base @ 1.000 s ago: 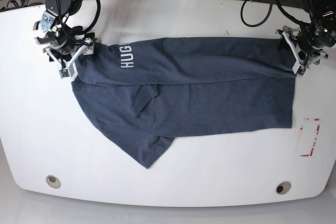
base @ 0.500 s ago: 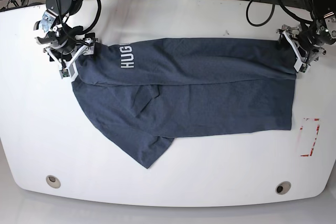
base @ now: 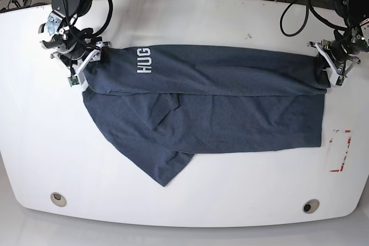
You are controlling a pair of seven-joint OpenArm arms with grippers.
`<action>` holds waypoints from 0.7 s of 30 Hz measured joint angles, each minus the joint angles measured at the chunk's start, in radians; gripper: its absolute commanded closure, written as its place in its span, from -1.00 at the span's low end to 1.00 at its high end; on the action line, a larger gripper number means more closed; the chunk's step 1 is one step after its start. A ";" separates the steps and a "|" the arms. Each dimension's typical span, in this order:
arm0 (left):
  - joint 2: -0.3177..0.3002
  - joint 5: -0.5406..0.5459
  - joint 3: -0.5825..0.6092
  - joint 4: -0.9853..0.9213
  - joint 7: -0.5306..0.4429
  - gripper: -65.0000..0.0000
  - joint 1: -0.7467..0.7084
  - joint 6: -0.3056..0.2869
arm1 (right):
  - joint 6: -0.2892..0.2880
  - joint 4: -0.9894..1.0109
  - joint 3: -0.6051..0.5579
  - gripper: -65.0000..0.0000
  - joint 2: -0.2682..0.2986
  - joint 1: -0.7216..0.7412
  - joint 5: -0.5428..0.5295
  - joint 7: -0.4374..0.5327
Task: Fold the T-shirt properly
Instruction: 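Drag the held shirt edge with both grippers away from the shirt's body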
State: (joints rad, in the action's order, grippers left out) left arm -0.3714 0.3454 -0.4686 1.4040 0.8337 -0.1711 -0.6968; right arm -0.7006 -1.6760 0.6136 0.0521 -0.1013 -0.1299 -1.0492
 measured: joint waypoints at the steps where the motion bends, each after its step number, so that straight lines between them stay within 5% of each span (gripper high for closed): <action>1: 0.000 0.002 0.000 0.003 -0.002 0.94 -0.005 0.000 | 0.000 0.001 0.000 0.59 0.000 -0.005 0.000 0.002; 5: -0.010 0.007 0.009 0.041 0.007 0.83 -0.039 0.000 | 0.000 -0.004 -0.008 0.73 0.004 -0.024 -0.008 0.019; 21: -0.051 0.015 0.015 0.171 0.030 0.79 -0.204 -0.012 | -0.007 -0.072 -0.011 0.58 0.068 -0.159 -0.035 0.006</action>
State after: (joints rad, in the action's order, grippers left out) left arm -0.4229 0.3607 -0.4534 1.5753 0.8639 -0.3748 -0.7086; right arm -0.7078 -1.7481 0.6029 0.1200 -0.2607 -0.1654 -1.0431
